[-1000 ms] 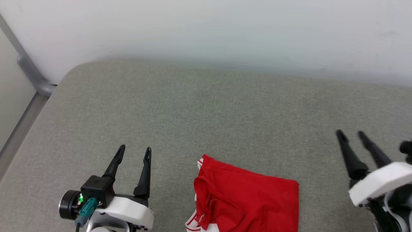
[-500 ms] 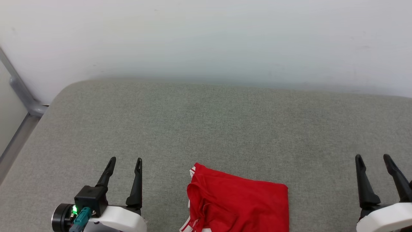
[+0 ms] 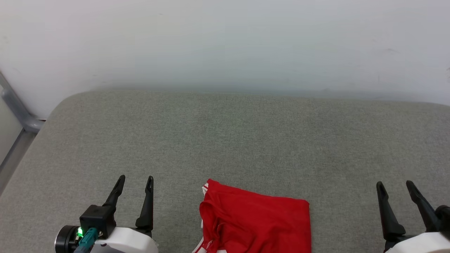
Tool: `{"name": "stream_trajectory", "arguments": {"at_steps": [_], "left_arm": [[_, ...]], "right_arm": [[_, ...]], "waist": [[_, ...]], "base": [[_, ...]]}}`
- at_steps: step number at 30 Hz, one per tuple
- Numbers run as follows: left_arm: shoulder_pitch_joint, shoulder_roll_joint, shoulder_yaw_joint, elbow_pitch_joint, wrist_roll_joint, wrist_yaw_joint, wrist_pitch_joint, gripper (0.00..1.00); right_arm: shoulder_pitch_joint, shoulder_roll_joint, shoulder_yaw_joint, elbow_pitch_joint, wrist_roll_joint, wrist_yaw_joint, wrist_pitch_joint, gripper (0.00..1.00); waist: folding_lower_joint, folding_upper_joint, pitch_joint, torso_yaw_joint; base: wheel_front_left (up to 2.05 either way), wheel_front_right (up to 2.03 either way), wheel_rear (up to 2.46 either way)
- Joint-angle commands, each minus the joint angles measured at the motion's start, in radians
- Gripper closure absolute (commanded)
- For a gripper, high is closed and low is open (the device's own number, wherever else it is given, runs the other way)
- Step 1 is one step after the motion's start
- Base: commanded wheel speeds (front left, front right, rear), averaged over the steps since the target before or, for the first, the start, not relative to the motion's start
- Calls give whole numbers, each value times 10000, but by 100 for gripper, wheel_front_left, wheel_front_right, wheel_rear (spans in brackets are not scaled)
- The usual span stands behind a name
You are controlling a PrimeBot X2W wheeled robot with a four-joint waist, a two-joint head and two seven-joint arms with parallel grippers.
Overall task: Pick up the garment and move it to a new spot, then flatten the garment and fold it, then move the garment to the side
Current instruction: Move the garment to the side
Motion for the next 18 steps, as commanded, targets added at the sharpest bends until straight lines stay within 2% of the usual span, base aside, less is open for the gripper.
{"name": "stream_trajectory", "arguments": {"at_steps": [1,7,11,12,13,18], "left_arm": [[-2,30,15,16,-24,-18,-32,0],[-167,-62,15,-28,34,-77,-53,0],[-295,-139,-18,-84,74,-141,-60,0],[-349,-177,-40,-111,101,-186,-63,0],[-448,-262,-100,-181,155,-289,-73,0],[-694,-506,-90,-359,307,-480,-82,0]], "right_arm": [[161,37,-29,-6,120,-5,76,0],[315,41,-455,260,522,-5,568,0],[387,-9,-635,724,1259,-5,1183,0],[388,-60,-711,937,1588,-5,1479,0],[378,-239,-734,1524,2331,-5,2391,0],[214,-356,-250,2138,3238,-5,3857,0]], "waist": [[0,-1,6,8],[0,-1,85,145],[0,-1,204,286],[0,-1,256,355],[0,-1,416,568],[0,-1,871,989]], "base": [[0,0,0],[0,0,0],[0,0,0],[0,0,0],[0,0,0],[0,0,0]]}}
